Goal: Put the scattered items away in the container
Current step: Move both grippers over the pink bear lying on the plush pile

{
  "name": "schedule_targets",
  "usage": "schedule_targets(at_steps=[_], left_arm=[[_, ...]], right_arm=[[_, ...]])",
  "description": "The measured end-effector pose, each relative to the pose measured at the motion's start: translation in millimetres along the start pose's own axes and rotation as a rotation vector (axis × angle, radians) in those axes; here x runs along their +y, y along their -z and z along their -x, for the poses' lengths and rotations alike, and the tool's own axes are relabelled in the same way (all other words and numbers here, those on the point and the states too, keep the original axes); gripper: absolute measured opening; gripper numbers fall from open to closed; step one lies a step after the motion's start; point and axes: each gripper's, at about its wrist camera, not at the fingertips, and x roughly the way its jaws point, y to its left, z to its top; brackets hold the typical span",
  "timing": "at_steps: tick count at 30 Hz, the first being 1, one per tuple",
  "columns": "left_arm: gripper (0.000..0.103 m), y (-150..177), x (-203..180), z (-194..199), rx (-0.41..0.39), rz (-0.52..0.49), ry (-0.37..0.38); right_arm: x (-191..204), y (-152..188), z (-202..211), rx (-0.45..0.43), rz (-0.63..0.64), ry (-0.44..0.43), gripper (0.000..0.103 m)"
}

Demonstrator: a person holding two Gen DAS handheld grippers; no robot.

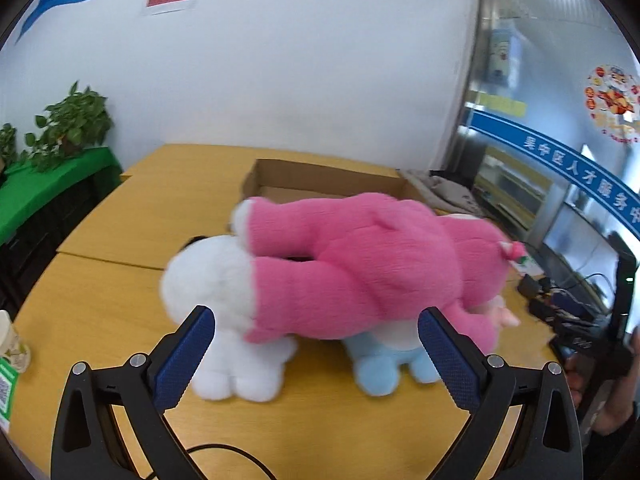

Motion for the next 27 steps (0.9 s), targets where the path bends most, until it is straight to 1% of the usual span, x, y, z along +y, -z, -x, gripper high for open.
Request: schedule_targets(at_steps=[2, 4, 6, 8, 12, 15, 19, 27], left_arm=[[0.103, -6.1, -21.3, -5.1, 0.006, -0.013, 0.035], [0.103, -7.0, -36.9, -15.0, 0.036, -0.081, 0.037], [0.103, -5.7, -44.6, -20.8, 0.029, -0.114, -0.01], [0.103, -3.5, -50.7, -24.5, 0.026, -0.116, -0.043], [0.103, -1.7, -46.3, -37.1, 0.045, -0.098, -0.06], [0.103, -0.9, -41.9, -39.9, 0.045, -0.086, -0.073], [0.103, 4.0, -39.0, -43.1, 0.059, -0.087, -0.108], [0.103, 12.3, -27.6, -40.0, 0.097, -0.032, -0.102]], right_arm=[[7.9, -3.9, -1.4, -0.008, 0.021, 0.043, 0.102], [16.4, -5.6, -1.0, -0.006, 0.027, 0.072, 0.102], [18.0, -3.9, -1.2, 0.0, 0.026, 0.075, 0.102], [17.7, -0.8, -3.5, 0.009, 0.018, 0.091, 0.102], [18.3, 4.6, -10.3, 0.035, 0.021, 0.122, 0.102], [22.4, 7.0, -11.1, 0.041, 0.031, 0.107, 0.102], [25.6, 7.8, -9.8, 0.03, 0.044, 0.101, 0.102], [27.1, 13.0, -14.7, 0.051, 0.051, 0.085, 0.102]])
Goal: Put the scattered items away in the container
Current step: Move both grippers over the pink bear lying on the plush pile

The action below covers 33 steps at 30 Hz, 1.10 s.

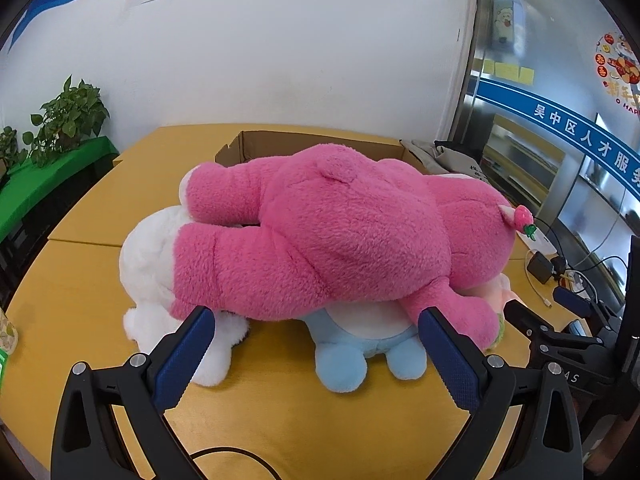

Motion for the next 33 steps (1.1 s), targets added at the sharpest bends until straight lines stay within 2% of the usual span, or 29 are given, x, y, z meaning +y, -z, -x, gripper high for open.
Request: schedule_targets(at_steps=[8, 18, 22, 29, 33], left_arm=[[0.103, -4.3, -6.4, -1.6, -0.006, -0.008, 0.006], [0.103, -7.8, -0.1, -17.2, 0.004, 0.009, 0.041], [0.103, -14.2, 4.1, -25.3, -0.005, -0.004, 0.032], [0.103, -31.9, 13.5, -28.5, -0.01, 0.002, 0.042], [0.103, -47.0, 18.0, -32.8, 0.018, 0.01, 0.09]], right_arm=[[-0.7, -3.2, 10.0, -0.018, 0.005, -0.003, 0.102], [0.9, -0.5, 0.0, 0.014, 0.012, 0.014, 0.102], [3.4, -5.9, 1.7, -0.009, 0.014, -0.016, 0.102], [9.3, -13.9, -11.7, 0.01, 0.041, -0.033, 0.102], [3.5, -24.8, -8.8, -0.009, 0.017, -0.082, 0.102]])
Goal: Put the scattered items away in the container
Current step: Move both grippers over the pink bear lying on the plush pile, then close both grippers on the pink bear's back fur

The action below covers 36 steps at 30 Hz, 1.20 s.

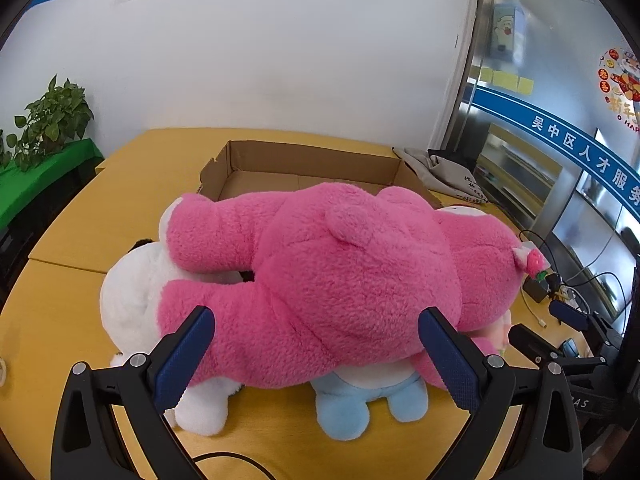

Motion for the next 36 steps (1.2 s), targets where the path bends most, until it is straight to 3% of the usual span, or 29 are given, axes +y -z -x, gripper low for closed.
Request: schedule_targets(at_steps=[4, 9, 15, 16, 17, 18, 19, 21, 26, 28, 36], left_arm=[[0.103, -13.1, 9.7, -15.2, 0.041, 0.029, 0.025], [0.103, -26.0, 20.1, -45.5, 0.099, 0.056, 0.075], [0.102, -33.9, 32.7, -85.7, 0.182, 0.13, 0.196], [0.098, -34.8, 33.3, -87.9, 0.186, 0.127, 0.196], [0.096, -35.4, 32.8, -87.9, 0.184, 0.115, 0.198], [0.092, -35.6, 32.0, -86.5, 0.181, 0.105, 0.198], [0.089, -35.1, 31.7, -85.4, 0.181, 0.1, 0.194], [0.082, -33.7, 32.8, -84.0, 0.179, 0.097, 0.185], [0.063, -34.2, 34.3, -76.2, 0.169, 0.09, 0.185], [0.051, -35.2, 34.3, -69.8, 0.163, 0.086, 0.188], [0.03, -50.8, 32.9, -41.4, 0.098, 0.093, 0.194]], right_arm=[[-18.4, -22.3, 11.1, -0.048, -0.1, -0.161, 0.102], [-29.5, -43.9, -8.7, -0.045, -0.069, -0.078, 0.102], [-31.7, -47.5, -61.4, 0.04, -0.044, -0.108, 0.101], [-31.4, -46.9, -65.0, 0.04, -0.041, -0.109, 0.101], [-29.2, -46.3, -65.6, 0.035, -0.035, -0.12, 0.092], [-26.3, -46.2, -64.3, 0.024, -0.026, -0.142, 0.078], [-22.9, -46.3, -62.9, 0.016, -0.018, -0.154, 0.071], [-15.1, -45.0, -61.8, 0.009, 0.003, -0.13, 0.065], [-4.7, -45.9, -55.9, -0.007, 0.019, -0.114, 0.052], [-4.7, -48.5, -52.1, -0.019, 0.016, -0.123, 0.048], [10.0, -65.5, -27.9, -0.131, 0.059, -0.098, 0.039]])
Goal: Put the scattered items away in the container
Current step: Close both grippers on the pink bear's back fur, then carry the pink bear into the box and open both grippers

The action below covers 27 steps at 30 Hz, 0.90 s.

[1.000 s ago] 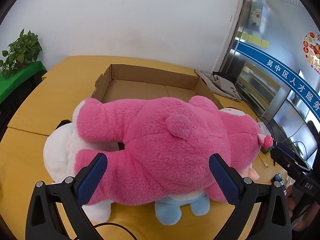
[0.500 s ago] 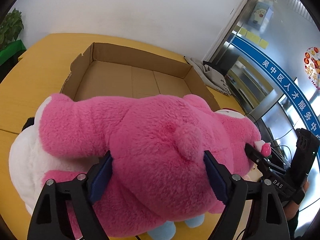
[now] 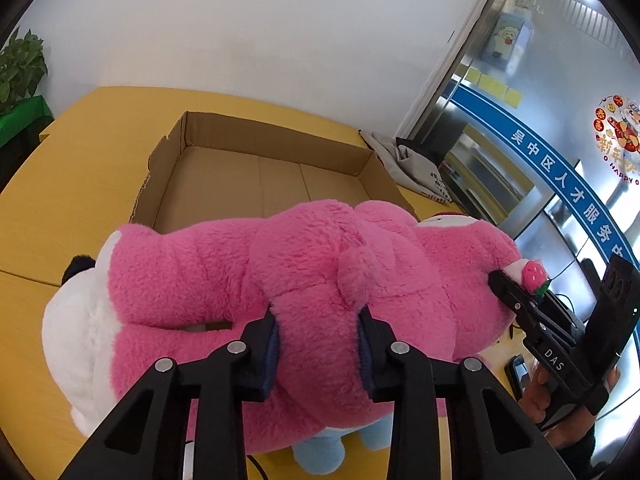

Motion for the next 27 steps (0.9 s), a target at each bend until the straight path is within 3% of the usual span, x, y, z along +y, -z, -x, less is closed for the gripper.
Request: schedule_targets(at_steps=[6, 15, 18, 22, 24, 25, 27], left_arm=[[0.029, -43.8, -11.2, 18.9, -0.09, -0.053, -0.014], [0.029, -172.7, -44.1, -8.4, -0.149, -0.183, -0.036], [0.029, -208.4, -40.3, -39.1, -0.146, -0.2, -0.027], [0.03, -231.2, -26.5, -115.3, -0.087, -0.203, -0.069], [0.03, -234.1, -15.8, -171.0, -0.001, -0.17, -0.132], [0.02, -232.0, -9.2, -198.7, 0.043, -0.157, -0.164], [0.014, -221.0, 6.6, -250.9, 0.135, -0.14, -0.208]], right_arm=[[1.1, -30.0, 1.6, -0.089, 0.001, 0.002, 0.037], [-22.9, -116.3, -45.1, -0.255, 0.001, 0.023, 0.037], [-37.0, -142.8, -72.7, -0.273, -0.036, 0.041, 0.037], [-59.4, -155.2, -123.4, -0.261, -0.059, 0.08, 0.038], [-71.0, -151.0, -163.4, -0.208, -0.069, 0.095, 0.041], [-77.1, -145.6, -185.6, -0.162, -0.083, 0.103, 0.041], [-89.3, -126.3, -237.7, -0.019, -0.104, 0.112, 0.044]])
